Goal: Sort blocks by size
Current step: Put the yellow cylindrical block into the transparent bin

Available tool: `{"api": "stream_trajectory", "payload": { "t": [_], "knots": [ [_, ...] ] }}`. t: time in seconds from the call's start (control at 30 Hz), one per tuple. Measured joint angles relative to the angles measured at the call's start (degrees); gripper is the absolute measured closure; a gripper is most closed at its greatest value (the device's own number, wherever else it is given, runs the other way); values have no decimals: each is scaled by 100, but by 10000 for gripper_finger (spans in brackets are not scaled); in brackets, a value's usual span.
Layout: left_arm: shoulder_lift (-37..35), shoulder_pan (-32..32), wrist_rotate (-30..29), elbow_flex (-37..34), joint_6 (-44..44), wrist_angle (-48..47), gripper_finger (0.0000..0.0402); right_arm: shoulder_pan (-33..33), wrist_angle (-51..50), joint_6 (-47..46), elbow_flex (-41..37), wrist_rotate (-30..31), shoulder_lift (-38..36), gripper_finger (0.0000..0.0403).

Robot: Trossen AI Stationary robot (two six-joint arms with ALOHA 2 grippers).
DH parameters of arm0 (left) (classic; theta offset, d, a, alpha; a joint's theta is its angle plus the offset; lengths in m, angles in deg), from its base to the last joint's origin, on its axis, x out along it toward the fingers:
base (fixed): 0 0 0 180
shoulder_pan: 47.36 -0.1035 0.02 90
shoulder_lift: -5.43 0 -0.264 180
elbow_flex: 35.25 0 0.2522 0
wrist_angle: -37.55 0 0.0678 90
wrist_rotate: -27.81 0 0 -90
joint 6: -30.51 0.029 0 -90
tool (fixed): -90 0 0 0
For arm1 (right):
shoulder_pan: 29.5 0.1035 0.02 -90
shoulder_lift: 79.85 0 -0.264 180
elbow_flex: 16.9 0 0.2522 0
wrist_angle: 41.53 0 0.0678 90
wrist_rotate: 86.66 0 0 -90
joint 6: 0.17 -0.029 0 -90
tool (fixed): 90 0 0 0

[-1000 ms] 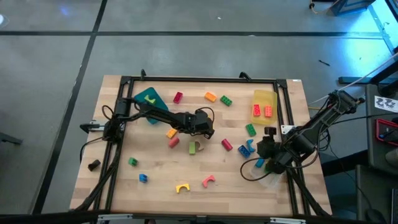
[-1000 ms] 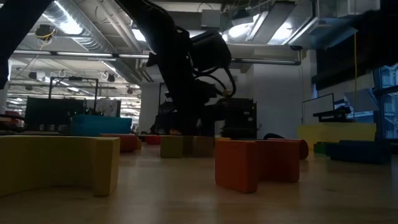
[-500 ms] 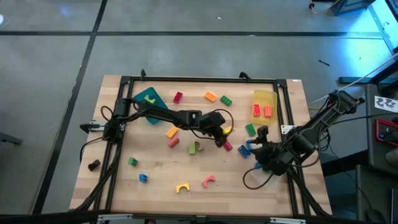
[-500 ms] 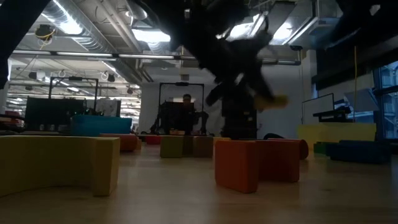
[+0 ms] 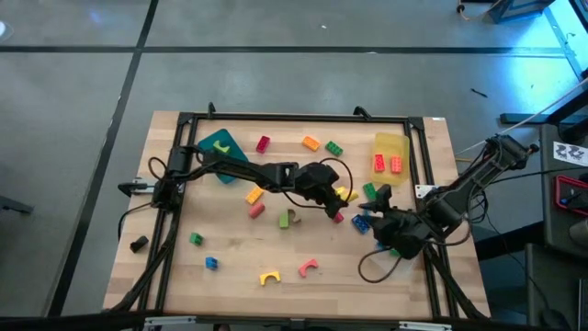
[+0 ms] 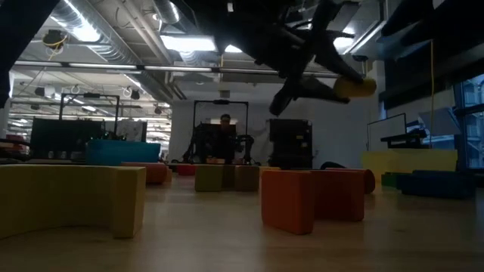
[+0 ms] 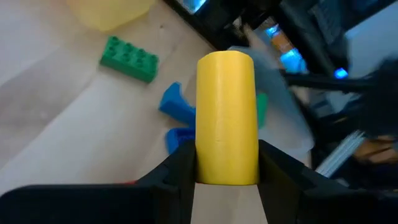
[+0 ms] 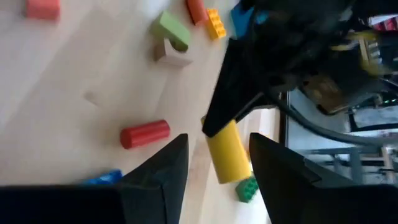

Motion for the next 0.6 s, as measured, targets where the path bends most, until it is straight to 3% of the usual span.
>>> {"api": "stream_trajectory", "payload": {
  "t": [0.17,0.37,0.6],
  "knots": [
    [0,2,68,-2,-217,22,283,-346,80,625,0,-14,375,231],
    [0,2,168,-2,-303,133,283,-713,56,711,-2,70,837,231],
    [0,9,369,-9,-373,134,283,-951,42,1118,0,484,1258,231]
  ]
}}
